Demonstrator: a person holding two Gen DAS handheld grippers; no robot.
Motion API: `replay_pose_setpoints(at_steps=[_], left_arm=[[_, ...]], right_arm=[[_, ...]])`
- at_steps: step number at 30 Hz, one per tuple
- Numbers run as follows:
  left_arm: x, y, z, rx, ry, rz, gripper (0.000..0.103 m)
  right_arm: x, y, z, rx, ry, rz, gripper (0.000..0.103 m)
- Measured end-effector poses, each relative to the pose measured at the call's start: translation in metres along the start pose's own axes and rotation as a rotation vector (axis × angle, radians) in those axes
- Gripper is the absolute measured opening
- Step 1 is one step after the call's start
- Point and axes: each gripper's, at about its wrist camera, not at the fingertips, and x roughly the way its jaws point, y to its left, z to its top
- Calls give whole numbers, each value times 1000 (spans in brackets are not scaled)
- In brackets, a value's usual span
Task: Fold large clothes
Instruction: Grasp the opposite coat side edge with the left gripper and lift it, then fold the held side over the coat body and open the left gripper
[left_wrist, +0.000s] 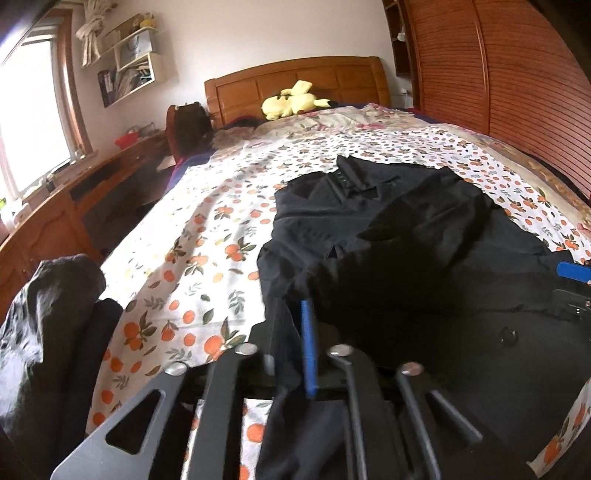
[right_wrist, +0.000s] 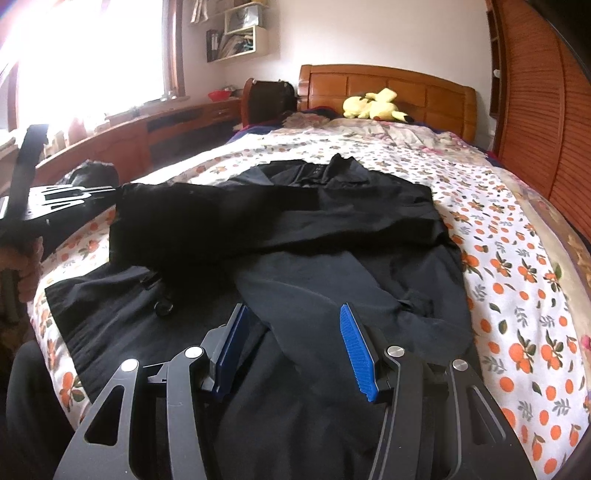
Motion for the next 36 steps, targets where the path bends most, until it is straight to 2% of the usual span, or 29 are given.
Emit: replay_pose_setpoints(at_steps=[1,3,8,12,25,26,28,29,31,36], left_arm=[[-1,4,-3,-7,0,-2,36],[-2,8,-8,-17,-2,-8,40],[-2,7,-21,-15,21,-36,41],[6,3,-26,-6,43,-38,46],[38,5,-15,-21,113,-54,47],[39,4,-16,-20,116,-55,45],[41,0,-15,-15,124,-58,31],[42,-2,-15,-11,126,-58,28],[42,-5,-14,-2,125,-52,8],[27,-14,-9,6,90,-90,3]], right_arm=[[3,3,0,-5,6,0,49],[8,7,1,-12,14,2,49],[14,17,1,-33,23,-1,49],[14,16,-1,-30,26,-1,49],[6,8,0,-18,3,8,49],[5,7,-1,-17,1,8,49],[2,5,-1,-14,-4,9,49],[1,4,-1,-12,-5,9,49],[-1,3,-1,-11,-8,9,49],[-5,0,-1,-3,-14,9,49]])
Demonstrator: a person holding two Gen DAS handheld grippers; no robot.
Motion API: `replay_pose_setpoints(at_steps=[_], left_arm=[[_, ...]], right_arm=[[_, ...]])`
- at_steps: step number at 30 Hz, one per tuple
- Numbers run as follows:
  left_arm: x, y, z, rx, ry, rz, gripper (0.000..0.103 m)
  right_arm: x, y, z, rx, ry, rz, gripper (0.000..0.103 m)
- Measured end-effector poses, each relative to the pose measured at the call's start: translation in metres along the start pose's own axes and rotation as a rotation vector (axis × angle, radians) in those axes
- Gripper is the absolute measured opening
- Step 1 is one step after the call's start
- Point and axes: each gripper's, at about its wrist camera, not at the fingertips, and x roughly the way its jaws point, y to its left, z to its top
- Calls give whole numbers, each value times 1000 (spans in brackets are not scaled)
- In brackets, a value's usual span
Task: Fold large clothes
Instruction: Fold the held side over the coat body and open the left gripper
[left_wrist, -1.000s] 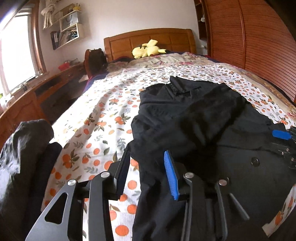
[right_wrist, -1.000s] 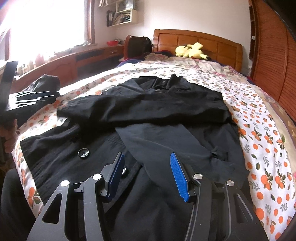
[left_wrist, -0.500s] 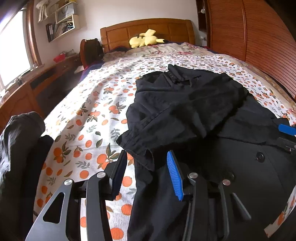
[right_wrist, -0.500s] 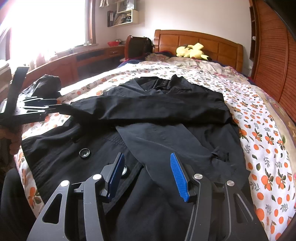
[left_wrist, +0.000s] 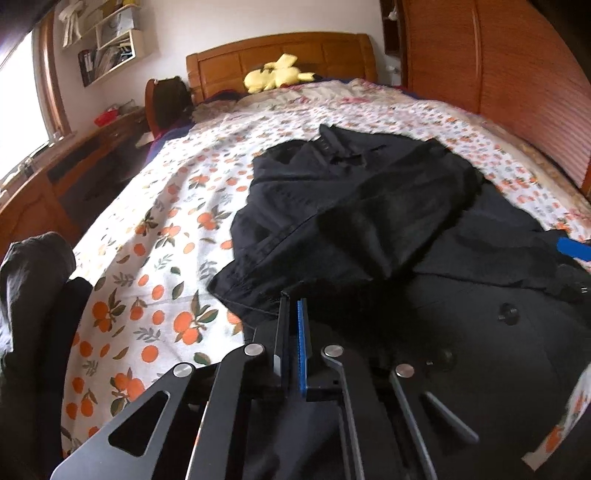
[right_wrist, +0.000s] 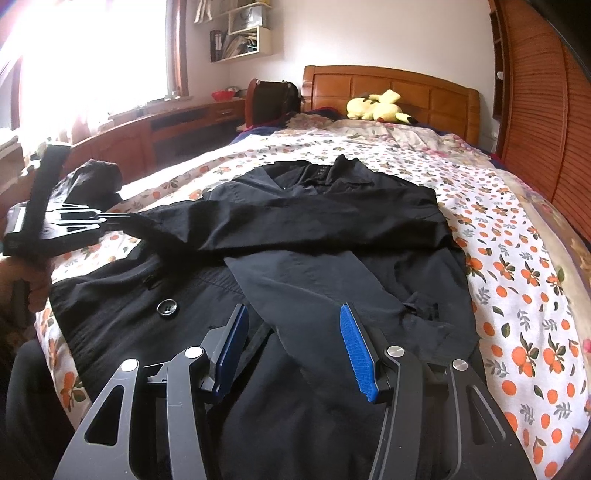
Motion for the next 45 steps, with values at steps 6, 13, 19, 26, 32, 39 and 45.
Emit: replay_pose_setpoints(at_steps=[6,13,19,26,32,39,45], left_arm=[[-45,-24,-7,13,-75,-81,3],[-74,-62,-29,43,-95,-156,3],[-66,-73,-51,70,-68,-131,5],[-63,-55,-64,34,-57,-119,28],[-74,-39,-70,10,-96,-93,86],[-84,-14,-77,-58,-128,-72,100],[-91,7,-83,-100,-137,-54,100]], right_arm=[[-3,-1,1,3,-5,1,49],[-2,0,1,0,-3,-1,49],[-2,1,1,-2,2,-1,49],[1,3,2,-4,6,-1,49],[2,11,1,-19,1,-7,50],[3,19,11,-11,4,22,50],[10,44,33,-64,3,42,51]])
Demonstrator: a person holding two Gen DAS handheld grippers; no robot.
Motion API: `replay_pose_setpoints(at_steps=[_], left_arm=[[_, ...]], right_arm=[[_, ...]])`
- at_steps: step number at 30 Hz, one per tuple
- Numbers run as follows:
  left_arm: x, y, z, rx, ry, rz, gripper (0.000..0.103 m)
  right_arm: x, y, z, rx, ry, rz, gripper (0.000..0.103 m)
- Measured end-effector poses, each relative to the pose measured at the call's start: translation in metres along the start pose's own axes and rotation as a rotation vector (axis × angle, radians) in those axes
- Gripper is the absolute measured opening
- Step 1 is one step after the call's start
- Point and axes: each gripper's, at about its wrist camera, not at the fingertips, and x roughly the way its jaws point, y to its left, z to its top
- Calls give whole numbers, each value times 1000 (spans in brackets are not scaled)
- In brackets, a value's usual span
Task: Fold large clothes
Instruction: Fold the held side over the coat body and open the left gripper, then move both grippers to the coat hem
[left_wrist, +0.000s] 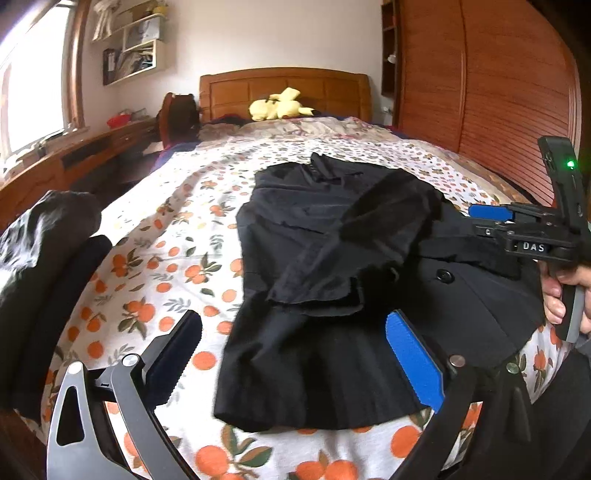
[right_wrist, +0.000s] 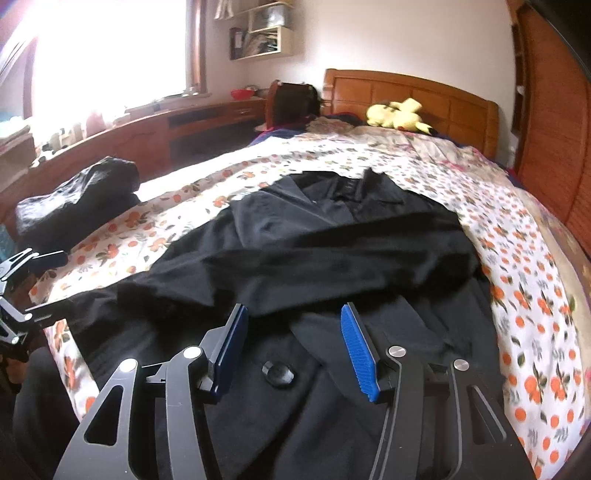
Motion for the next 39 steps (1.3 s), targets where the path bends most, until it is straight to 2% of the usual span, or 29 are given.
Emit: replay_pose_setpoints(at_steps=[6,11,14,23,29,31,33,39], left_arm=[[-9,20,-3,-32,-10,17,100],[-15,35,-5,-48,-13,31,100],[-17,43,-6,-54,-15,36,100],[-20,59,-16,-79,-1,43,100],[-15,59,-20,-77,17,40,100],[-12,58,-21,-76,23,38,100],[-8,56,-23,-76,35,33,100],[-1,51,-26,-76,54,23,100]], right_arm=[[31,32,30,-29,15,43,51],[63,60,42,-58,66,79,50],[81,73,37,-71,125,111,51],[123,102,7,-141,275,103,51],[108,97,9,-117,255,115,51],[89,92,9,-123,222,118,51],[69,85,5,-126,198,116,57],[10,42,-22,-97,171,48,57]])
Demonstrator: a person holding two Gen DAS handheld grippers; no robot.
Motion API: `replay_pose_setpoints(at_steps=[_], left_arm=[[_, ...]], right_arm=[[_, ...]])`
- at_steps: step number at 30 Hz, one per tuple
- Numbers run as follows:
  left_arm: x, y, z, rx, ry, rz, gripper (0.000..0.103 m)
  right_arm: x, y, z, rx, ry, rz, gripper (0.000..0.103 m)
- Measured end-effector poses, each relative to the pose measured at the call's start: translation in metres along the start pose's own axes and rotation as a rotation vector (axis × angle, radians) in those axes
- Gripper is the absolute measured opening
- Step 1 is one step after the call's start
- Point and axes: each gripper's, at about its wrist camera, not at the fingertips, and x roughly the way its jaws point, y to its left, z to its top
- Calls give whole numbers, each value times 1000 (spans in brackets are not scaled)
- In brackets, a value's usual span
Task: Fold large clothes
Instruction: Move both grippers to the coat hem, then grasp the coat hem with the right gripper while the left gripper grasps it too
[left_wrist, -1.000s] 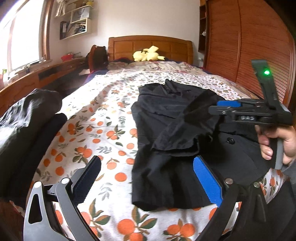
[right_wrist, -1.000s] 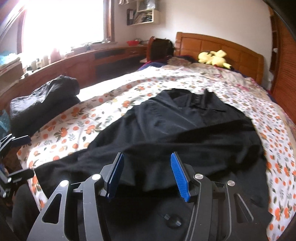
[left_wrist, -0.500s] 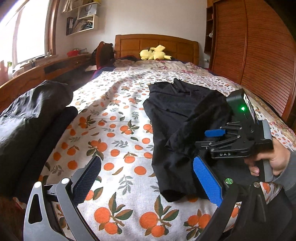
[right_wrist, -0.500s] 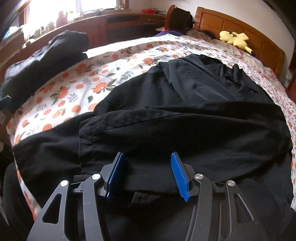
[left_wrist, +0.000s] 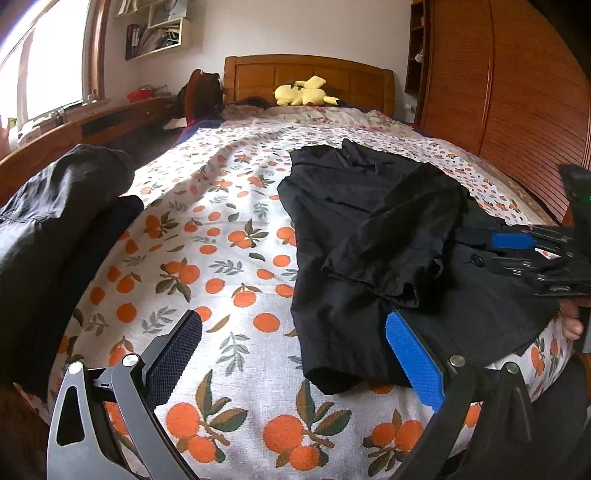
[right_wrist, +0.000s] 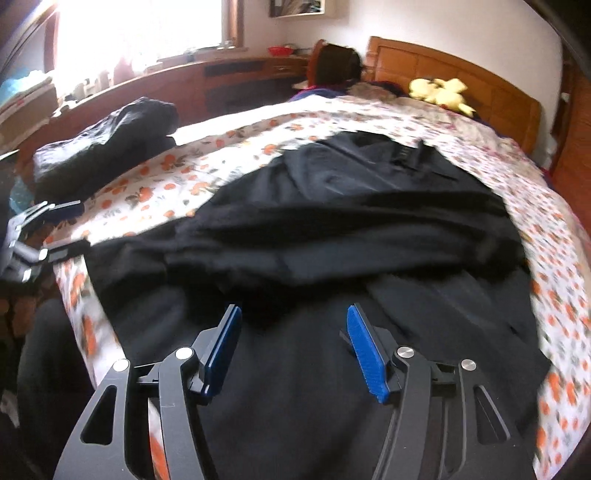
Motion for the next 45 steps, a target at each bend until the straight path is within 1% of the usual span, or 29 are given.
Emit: replay_pose_setpoints(at_steps=[4,7,11,13,17,21,22,23,24,25,27,28,31,33,36,40,42,44,45], left_arm=[[2,-4,0,5,4,3,100],[2,-6,0,5,7,4,100],[3,-7,0,-2,11,8,100],[3,-7,0,-6,11,8,100],[5,-5,0,-10,17,17,100],[9,-3,0,-11,26,28,100],[11,-2,0,-9,29,29,100],[12,-2,-1,-8,31,28,100],[13,0,-1,-8,35,27,97],[14,1,-2,-10,45,22,80],[19,2,-4,-16,75,9,62],[20,3,-5,-20,80,0,57],[22,3,-9,-19,89,-16,52],[24,3,-12,-16,98,-17,52],[27,3,-15,-18,109,-19,52],[30,5,-17,-33,121,-29,52],[31,4,-18,-37,121,-31,52],[31,5,-18,-41,124,-40,46],[32,6,-18,-52,130,-57,40]], right_arm=[[-32,-31,-30,41,-2,-93,57],[-57,-63,-57,109,-1,-159,57],[-75,-102,-88,199,16,-240,57],[-81,-116,-102,236,29,-266,57],[-86,-136,-124,290,52,-278,57],[-82,-142,-138,322,63,-252,57],[-82,-141,-139,318,59,-255,55],[-82,-140,-139,314,56,-250,44],[-82,-139,-139,315,51,-236,29],[-85,-139,-137,320,32,-216,24],[-90,-136,-134,317,1,-190,22],[-92,-134,-132,311,-7,-184,22],[-91,-131,-131,301,2,-188,23],[-88,-131,-131,303,14,-190,25],[-83,-132,-135,311,32,-200,25],[-78,-135,-141,326,38,-188,27],[-77,-136,-142,333,39,-176,32],[-75,-135,-142,335,43,-173,34],[-75,-135,-141,331,48,-175,35]])
